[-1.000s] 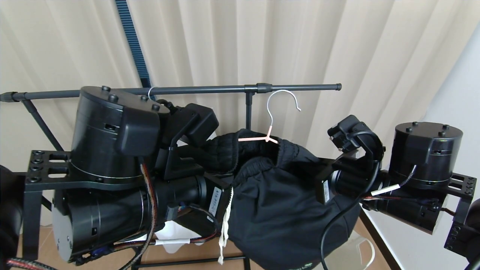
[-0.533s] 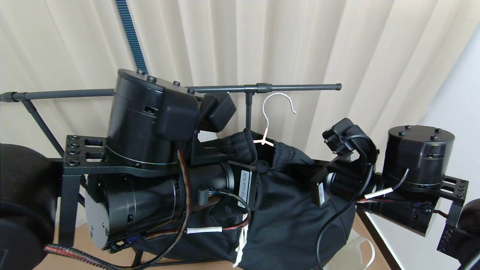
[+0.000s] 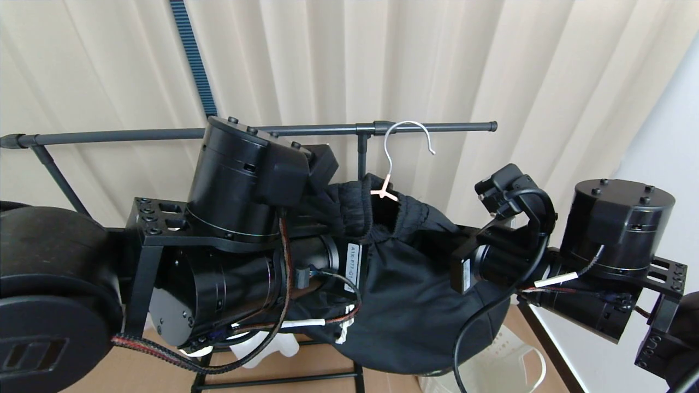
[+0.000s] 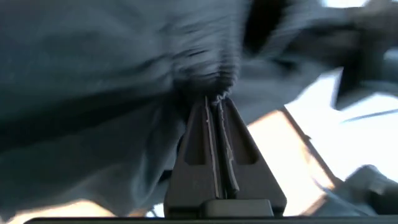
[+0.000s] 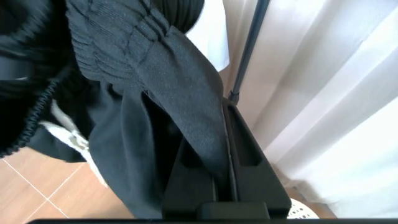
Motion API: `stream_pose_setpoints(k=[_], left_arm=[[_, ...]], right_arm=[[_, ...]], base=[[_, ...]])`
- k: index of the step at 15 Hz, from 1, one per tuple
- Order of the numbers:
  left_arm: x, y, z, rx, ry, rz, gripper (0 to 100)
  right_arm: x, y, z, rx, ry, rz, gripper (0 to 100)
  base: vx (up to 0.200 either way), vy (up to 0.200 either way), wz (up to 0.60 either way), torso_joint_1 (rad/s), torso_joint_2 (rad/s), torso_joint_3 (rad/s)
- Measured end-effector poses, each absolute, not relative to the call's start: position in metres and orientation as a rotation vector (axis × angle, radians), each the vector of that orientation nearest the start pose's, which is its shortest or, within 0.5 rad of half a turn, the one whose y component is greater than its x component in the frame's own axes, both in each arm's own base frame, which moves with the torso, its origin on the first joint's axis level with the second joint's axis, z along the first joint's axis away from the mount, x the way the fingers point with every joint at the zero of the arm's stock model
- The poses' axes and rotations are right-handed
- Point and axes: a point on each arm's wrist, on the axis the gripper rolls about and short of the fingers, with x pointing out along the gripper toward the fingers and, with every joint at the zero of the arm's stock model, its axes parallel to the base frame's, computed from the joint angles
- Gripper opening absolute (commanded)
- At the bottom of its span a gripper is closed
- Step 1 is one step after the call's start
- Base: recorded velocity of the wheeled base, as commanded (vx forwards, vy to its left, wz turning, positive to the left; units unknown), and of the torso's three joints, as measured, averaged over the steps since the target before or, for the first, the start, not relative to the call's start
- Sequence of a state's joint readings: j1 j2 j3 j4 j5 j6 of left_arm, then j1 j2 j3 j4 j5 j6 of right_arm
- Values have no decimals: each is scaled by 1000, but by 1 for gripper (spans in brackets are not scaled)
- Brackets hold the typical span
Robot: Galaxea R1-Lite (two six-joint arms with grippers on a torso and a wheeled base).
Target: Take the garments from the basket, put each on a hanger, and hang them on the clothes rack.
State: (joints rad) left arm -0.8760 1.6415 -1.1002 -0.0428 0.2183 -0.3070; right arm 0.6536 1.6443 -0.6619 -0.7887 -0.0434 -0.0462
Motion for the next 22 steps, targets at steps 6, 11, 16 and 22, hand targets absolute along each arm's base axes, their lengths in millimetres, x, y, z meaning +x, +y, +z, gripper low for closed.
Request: stream_pose_setpoints(k=[6, 11, 16, 22], left_arm=[[209, -216, 224, 17, 489, -504, 0], [211, -221, 217, 36, 502, -505, 0], [216, -228, 215, 23, 462, -498, 100], [204, -230, 212, 63, 460, -531, 100]], right_arm=[[219, 166, 182, -97, 141, 615, 0], [217, 165, 182, -92, 126, 616, 0], [213, 163, 183, -89, 120, 645, 0], [211, 161, 186, -83, 102, 656, 0]], base=[[0, 0, 0, 0, 0, 0], [0, 0, 0, 0, 0, 0], [0, 0, 0, 0, 0, 0], [0, 0, 0, 0, 0, 0]])
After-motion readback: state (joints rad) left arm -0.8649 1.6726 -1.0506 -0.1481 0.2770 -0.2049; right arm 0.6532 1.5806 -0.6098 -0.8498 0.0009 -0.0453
